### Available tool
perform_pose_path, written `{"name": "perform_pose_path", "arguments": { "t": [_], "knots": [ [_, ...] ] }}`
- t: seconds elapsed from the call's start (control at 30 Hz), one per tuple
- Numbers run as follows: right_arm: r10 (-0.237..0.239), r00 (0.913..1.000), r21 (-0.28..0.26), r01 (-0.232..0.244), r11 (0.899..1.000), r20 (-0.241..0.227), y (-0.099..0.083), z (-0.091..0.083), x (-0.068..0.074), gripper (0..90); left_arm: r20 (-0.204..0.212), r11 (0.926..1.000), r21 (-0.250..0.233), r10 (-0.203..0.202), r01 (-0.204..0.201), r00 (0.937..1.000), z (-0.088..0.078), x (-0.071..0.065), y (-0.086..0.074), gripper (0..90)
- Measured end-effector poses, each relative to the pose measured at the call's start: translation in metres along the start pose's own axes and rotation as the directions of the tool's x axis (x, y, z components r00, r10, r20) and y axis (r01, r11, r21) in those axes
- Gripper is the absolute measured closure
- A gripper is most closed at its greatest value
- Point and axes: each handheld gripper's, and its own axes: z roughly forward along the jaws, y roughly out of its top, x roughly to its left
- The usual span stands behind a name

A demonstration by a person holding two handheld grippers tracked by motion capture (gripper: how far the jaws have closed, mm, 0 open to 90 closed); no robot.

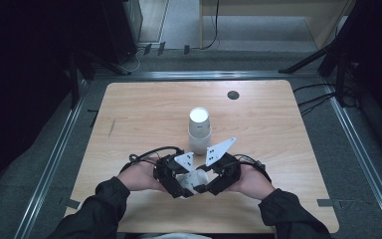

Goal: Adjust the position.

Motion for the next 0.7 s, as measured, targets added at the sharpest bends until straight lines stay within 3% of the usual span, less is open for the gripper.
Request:
{"name": "perform_pose_path", "arguments": {
  "t": [0.07,0.13,0.27,0.47,0.7],
  "knots": [
    [0.000,1.0000,-0.007,-0.001,1.000,0.000,0.001,-0.003,0.000,35.5,-0.009,0.9992,-0.039,0.007,-0.008,0.9999,-0.002,0.000,-0.001,25.2],
    [-0.008,0.9999,-0.021,0.008,1.000,0.011,0.002,-0.006,0.000,35.6,-0.027,0.9989,-0.045,0.013,-0.014,0.9996,-0.003,0.000,-0.001,15.1],
    [-0.002,0.9999,-0.042,0.002,0.999,0.016,0.002,-0.012,-0.001,35.6,-0.040,0.9960,-0.090,-0.008,0.004,0.9992,-0.010,0.002,-0.002,12.6],
    [-0.001,0.9998,-0.097,0.003,0.995,0.019,0.004,-0.023,-0.005,35.6,-0.045,0.9763,-0.207,-0.076,0.065,0.9961,-0.024,0.007,-0.012,12.5],
    [-0.004,0.9999,-0.138,0.005,0.990,0.013,0.010,-0.028,-0.010,35.6,-0.056,0.9576,-0.267,-0.127,0.107,0.9904,-0.030,0.005,-0.022,13.4]
  ]
}}
